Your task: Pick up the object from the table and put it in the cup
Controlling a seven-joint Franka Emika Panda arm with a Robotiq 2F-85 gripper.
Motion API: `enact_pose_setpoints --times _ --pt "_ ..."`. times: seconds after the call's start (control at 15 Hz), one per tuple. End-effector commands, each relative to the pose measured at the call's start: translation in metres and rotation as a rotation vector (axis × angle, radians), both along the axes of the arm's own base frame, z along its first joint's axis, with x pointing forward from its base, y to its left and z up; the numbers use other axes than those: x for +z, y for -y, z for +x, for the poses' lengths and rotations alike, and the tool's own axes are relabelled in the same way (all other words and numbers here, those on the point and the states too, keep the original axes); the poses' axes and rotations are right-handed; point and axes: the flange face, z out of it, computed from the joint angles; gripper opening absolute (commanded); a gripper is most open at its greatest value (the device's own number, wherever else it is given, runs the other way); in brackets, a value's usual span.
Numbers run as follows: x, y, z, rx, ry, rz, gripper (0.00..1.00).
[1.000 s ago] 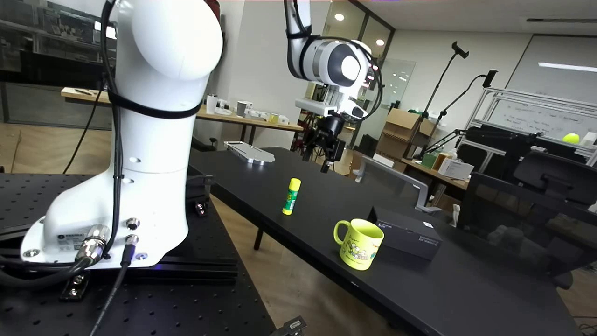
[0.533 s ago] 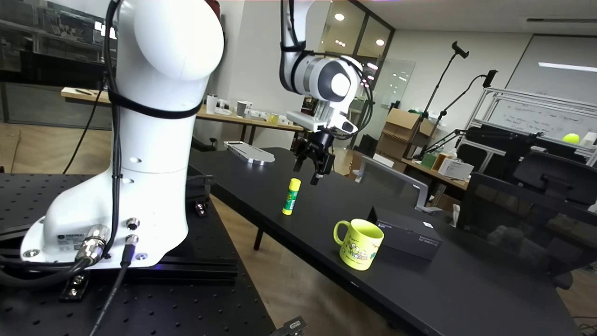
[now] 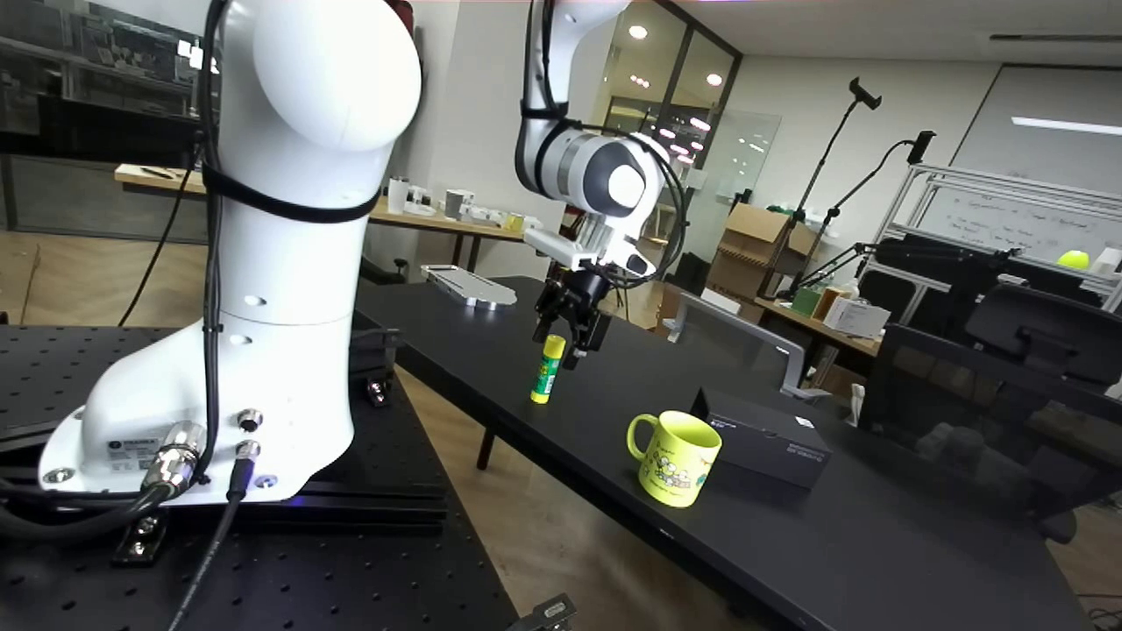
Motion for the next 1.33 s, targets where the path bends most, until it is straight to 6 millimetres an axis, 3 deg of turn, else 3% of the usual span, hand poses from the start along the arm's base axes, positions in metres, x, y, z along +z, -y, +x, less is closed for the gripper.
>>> enact_pose_setpoints --times 0.0,0.2,0.27,0.4,0.73,1.0,1.27 --pt "-0.007 -0.007 -0.001 -0.014 0.004 0.011 1.0" --pt "-0.007 -0.013 0.002 -0.002 0.015 0.015 1.0" --pt "-0.007 -0.014 0.002 -0.002 0.022 0.017 0.75" --pt "-0.005 -0.014 0.004 -0.003 0.04 0.017 0.68" --pt "0.008 -0.009 0.005 -0.016 0.065 0.031 0.32" --pt "0.048 -0.002 0.012 -0.046 0.112 0.074 0.09" --pt "0.099 0.026 0.016 -0.077 0.178 0.028 0.09"
